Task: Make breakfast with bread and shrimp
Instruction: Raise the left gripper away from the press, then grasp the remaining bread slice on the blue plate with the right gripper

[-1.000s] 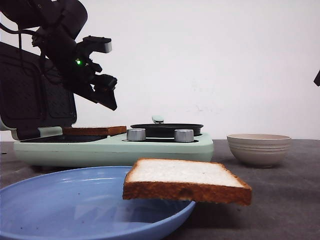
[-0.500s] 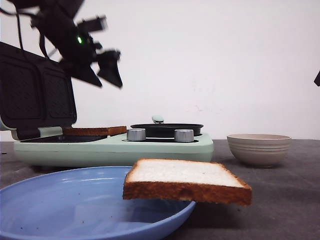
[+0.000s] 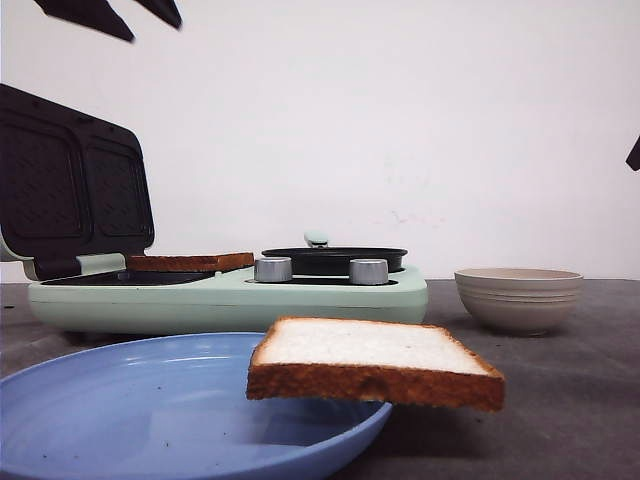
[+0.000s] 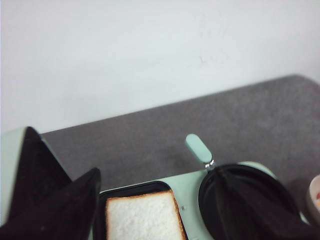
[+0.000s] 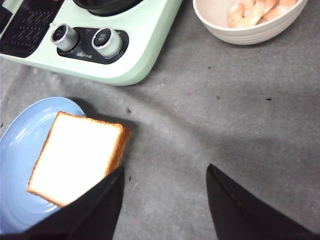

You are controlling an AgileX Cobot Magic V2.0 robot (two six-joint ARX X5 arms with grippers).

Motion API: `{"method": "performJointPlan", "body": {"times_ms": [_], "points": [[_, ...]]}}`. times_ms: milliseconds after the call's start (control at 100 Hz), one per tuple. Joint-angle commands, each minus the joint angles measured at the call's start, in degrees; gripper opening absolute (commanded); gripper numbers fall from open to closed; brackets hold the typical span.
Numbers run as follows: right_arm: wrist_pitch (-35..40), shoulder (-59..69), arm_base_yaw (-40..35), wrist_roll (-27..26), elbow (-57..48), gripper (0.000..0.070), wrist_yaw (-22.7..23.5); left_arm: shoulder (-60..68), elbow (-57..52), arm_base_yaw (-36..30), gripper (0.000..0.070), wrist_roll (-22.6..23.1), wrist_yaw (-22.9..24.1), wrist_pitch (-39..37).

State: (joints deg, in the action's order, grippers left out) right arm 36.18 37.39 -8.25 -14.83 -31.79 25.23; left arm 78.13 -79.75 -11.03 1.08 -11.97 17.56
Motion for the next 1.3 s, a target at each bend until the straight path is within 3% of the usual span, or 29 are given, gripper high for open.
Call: {"method": "performJointPlan", "body": {"times_ms": [0,210,440,620,750,900,1020,1290], "points": [[-0.6,0.3,-0.2,0.5,-0.9,0.0319,-0.2,-0.9,-0.6,0.5,0.0388,-3.9,-0.1,0.3],[-0.5,0.3,-0.2,-0.6,-0.9,0.0319,0.5,-8.4,5.4,0.9,0.0387,-6.6,-0.1,-0.6],[0.0,0.5,-0.2,-3.3,-0.7,0.0319,3.7,-22.6,25.0,0.9,0.0387,-11.5,0.1,-10.4],[-1.7,3.1,-0.9,-6.6,3.0,0.0321,7.9,-32.6,36.3,0.9,0.0387,-11.7,0.4,-9.0],[-9.9,6.0,-3.3,-13.2,8.1,0.0324,12.4,-38.2,40.3,0.9,0.0387,-12.0,0.8,-5.1],[-19.7,9.4,-7.5,-21.2,13.5,0.0421,13.0,-43.4,43.1,0.9,0.0387,-12.3,1.6,-1.4],[-27.0,12.9,-11.2,-25.2,16.6,0.0422,14.0,-46.3,44.2,0.9,0.0387,-12.3,1.6,1.6],[-38.1,22.3,-17.4,-28.0,18.4,0.0422,13.9,-49.6,44.3,0.9,0.0387,-12.1,1.7,3.9]]}}
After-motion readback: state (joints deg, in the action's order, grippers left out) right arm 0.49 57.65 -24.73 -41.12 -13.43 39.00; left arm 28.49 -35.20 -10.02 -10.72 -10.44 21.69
